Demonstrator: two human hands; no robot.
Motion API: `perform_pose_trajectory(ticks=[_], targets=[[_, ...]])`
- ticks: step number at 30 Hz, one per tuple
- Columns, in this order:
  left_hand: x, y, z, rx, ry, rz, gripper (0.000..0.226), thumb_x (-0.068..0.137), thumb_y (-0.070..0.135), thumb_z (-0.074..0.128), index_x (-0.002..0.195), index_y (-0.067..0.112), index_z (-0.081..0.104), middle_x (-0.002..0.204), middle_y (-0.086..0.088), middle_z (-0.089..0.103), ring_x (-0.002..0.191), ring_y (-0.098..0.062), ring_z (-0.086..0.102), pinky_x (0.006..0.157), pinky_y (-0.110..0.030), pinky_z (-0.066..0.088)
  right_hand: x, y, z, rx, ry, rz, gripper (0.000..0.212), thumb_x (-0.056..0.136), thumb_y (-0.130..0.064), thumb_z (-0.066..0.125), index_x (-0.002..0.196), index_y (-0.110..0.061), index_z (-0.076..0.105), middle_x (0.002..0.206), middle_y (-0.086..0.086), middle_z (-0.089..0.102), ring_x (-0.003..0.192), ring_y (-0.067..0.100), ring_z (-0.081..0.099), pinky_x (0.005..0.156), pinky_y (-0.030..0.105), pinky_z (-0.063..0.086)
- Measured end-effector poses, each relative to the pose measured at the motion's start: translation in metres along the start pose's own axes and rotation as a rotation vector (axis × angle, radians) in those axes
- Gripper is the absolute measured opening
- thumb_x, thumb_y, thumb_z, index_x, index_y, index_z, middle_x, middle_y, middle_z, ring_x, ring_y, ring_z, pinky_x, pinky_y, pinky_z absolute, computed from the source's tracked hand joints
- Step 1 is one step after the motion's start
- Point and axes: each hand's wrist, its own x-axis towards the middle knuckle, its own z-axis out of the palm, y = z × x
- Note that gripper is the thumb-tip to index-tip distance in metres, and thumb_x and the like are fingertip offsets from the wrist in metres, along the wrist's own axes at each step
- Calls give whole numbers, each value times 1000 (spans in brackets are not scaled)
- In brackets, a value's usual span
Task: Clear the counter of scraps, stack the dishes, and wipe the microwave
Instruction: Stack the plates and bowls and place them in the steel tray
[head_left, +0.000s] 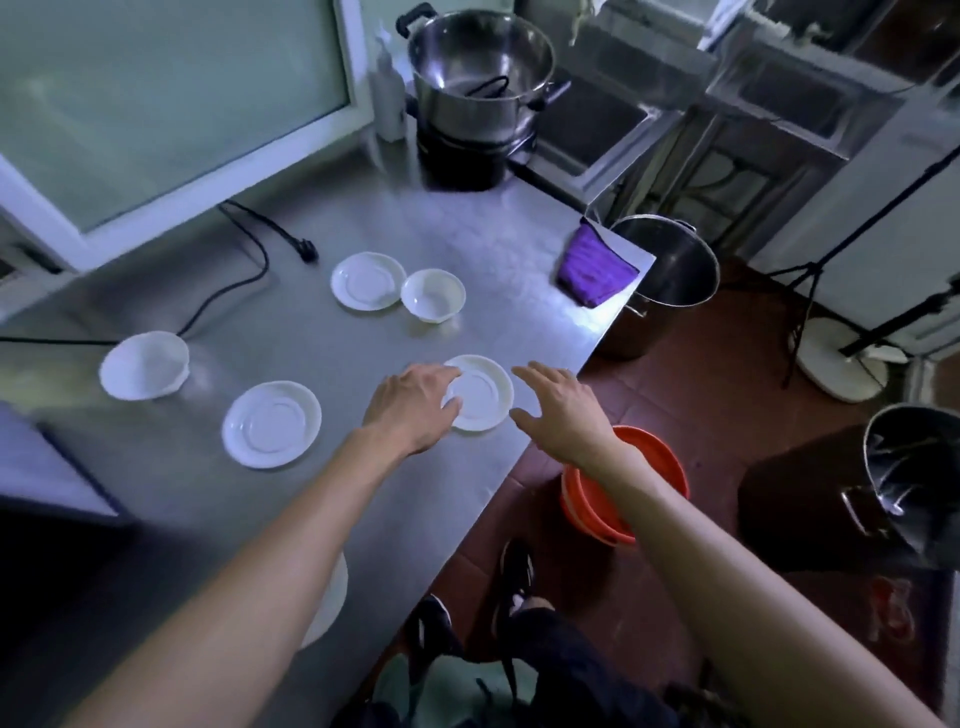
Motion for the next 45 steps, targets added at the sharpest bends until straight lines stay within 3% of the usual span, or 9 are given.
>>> perform_pose_trajectory(ticks=[8, 18, 27, 35, 45], targets=[[26, -63, -7, -39, -4, -221, 49, 100, 40, 46, 146, 24, 43, 151, 2, 45, 138, -23, 40, 110, -40, 37, 118, -19, 19, -75, -135, -154, 73, 90, -47, 62, 153, -30, 29, 165, 2, 17, 148, 24, 19, 111, 46, 28], [75, -92, -5, -75, -9, -483, 46, 99, 41, 48, 142, 25, 47, 145, 5, 51, 134, -22, 43, 106, -43, 41, 265, -30, 41, -225, -239, -331, 88, 83, -58, 66, 154, -32, 20, 166, 5, 8, 150, 28, 8, 112, 48, 23], [94, -100, 5, -134, 6, -637, 45, 98, 39, 52, 140, 24, 51, 142, 4, 55, 130, -23, 48, 102, -43, 44, 314, -30, 64, -267, -386, -397, 105, 78, -68, 64, 156, -35, 4, 167, 2, -8, 152, 33, -6, 118, 56, 12], [98, -103, 4, -166, 42, -674, 44, 98, 37, 53, 139, 23, 52, 141, 4, 56, 127, -24, 50, 101, -42, 45, 315, -33, 63, -206, -270, -500, 99, 70, -59, 74, 151, -31, 25, 153, 5, 25, 136, 33, 25, 104, 47, 32], [64, -143, -12, -163, 130, -728, 43, 97, 35, 56, 136, 18, 54, 137, -2, 58, 124, -27, 52, 94, -45, 48, 305, -122, 77, -126, -238, -630, 99, 65, -62, 77, 148, -33, 29, 152, 6, 28, 134, 34, 27, 102, 52, 37]])
